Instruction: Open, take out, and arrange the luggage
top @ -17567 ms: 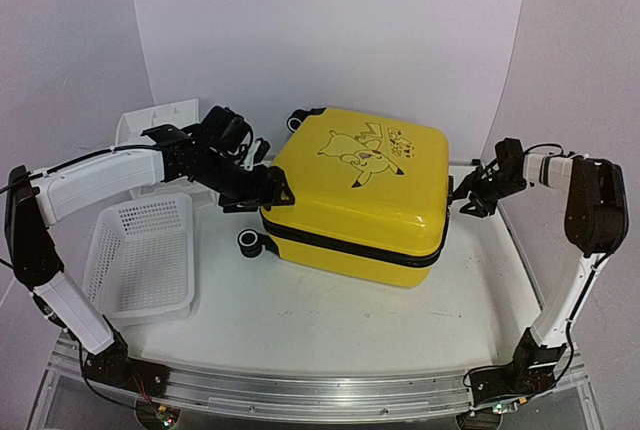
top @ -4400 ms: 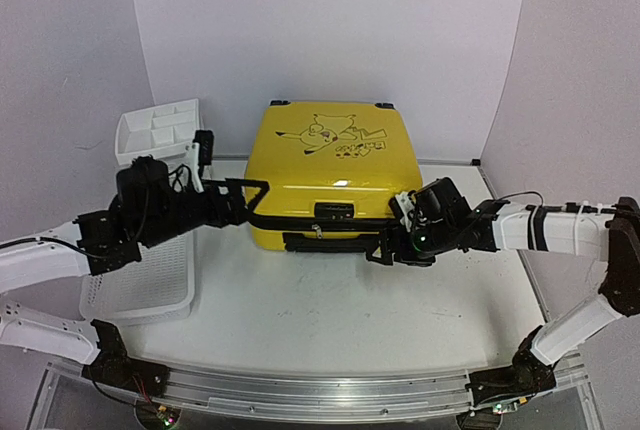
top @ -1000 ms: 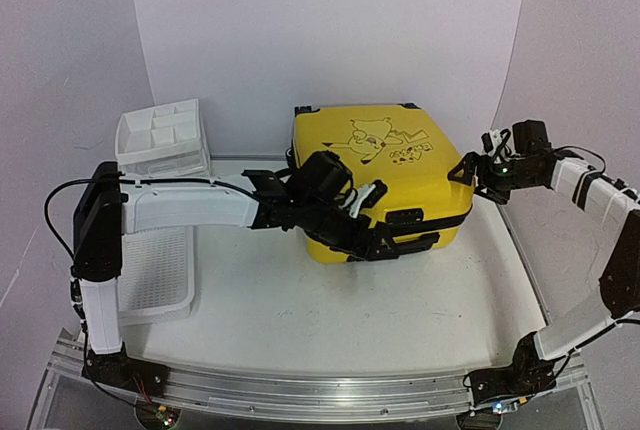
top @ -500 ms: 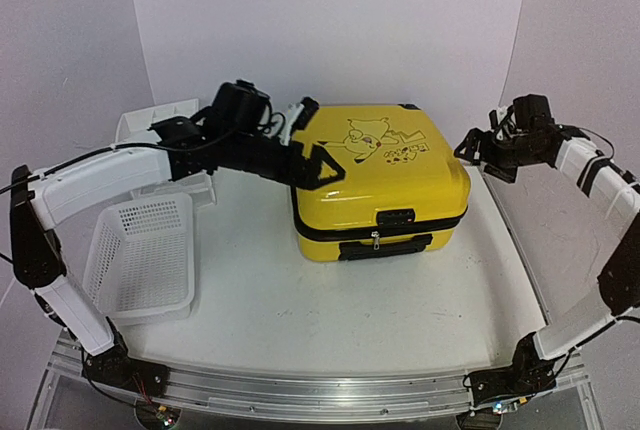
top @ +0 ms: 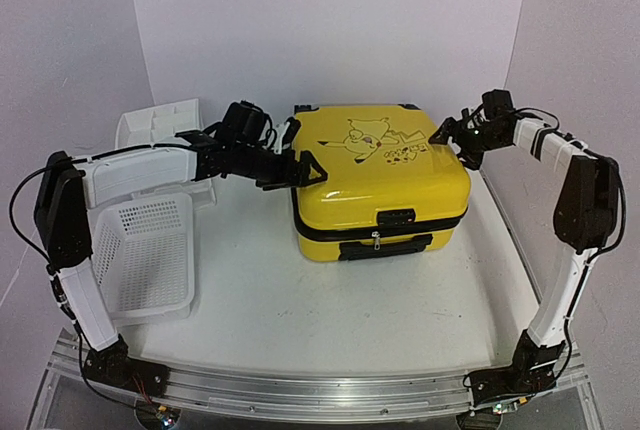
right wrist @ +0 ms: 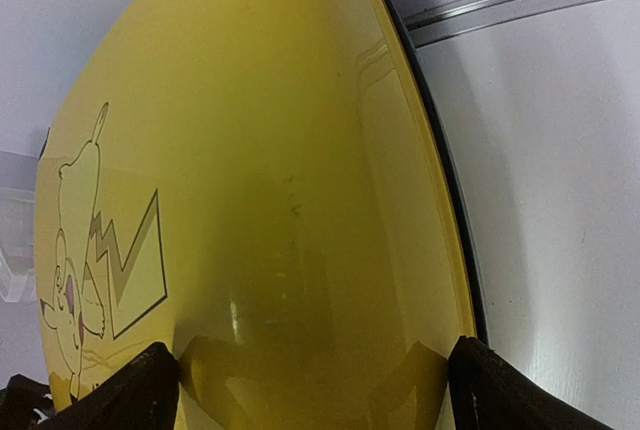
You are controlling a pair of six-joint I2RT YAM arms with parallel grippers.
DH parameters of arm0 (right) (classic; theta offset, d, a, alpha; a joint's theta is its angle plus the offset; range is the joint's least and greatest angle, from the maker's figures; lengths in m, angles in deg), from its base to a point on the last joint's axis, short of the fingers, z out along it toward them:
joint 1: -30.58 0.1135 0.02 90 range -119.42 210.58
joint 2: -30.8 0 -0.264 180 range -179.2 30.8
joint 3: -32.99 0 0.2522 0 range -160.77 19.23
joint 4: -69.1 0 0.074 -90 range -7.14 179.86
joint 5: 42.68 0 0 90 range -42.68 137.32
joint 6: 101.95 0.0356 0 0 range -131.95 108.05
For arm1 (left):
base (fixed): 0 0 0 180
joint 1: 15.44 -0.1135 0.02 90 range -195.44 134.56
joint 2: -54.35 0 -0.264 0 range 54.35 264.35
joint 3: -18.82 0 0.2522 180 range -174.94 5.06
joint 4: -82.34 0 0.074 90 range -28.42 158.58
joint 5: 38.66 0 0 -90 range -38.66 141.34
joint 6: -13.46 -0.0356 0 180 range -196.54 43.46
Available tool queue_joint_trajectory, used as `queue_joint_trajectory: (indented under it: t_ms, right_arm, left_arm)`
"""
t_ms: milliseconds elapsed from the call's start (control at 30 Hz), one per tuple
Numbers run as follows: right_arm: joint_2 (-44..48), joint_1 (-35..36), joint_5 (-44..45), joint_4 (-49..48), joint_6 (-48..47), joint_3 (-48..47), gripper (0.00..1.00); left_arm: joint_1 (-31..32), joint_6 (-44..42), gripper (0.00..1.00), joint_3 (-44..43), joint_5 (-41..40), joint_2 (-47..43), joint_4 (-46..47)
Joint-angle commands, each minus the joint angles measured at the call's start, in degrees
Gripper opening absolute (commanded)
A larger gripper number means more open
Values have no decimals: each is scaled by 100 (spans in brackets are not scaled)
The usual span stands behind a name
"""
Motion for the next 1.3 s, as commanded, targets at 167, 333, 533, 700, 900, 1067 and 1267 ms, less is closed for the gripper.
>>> queue_joint_trajectory:
  t_ms: [167, 333, 533, 700, 900, 1067, 1267]
  right_arm:
    - [151, 91, -2254, -361, -842, 254, 86]
    - [915, 161, -2652, -654, -1134, 1563, 86]
    - [1734, 202, -3413, -762, -1437, 2735, 86]
    - [2220, 209, -3803, -771, -1738, 3315, 88]
    - [2099, 212, -2729, -26, -1904, 3095, 88]
    - [2916, 213, -2014, 225, -1420, 3602, 89]
    - [3601, 212, -752, 47, -8, 3999, 98]
  left_arm:
    - [478, 350, 91, 52, 594, 452, 540]
    - [1251, 436, 89, -269, 522, 790, 569]
    - [2021, 675, 88, -495, 545, 1014, 680]
    - [2702, 850, 88, -833, 407, 1290, 812]
    - [2920, 788, 88, -832, 314, 1119, 859]
    - [2860, 211, 93, -190, -174, 141, 540]
    - [2063, -293, 94, 271, -386, -1023, -473]
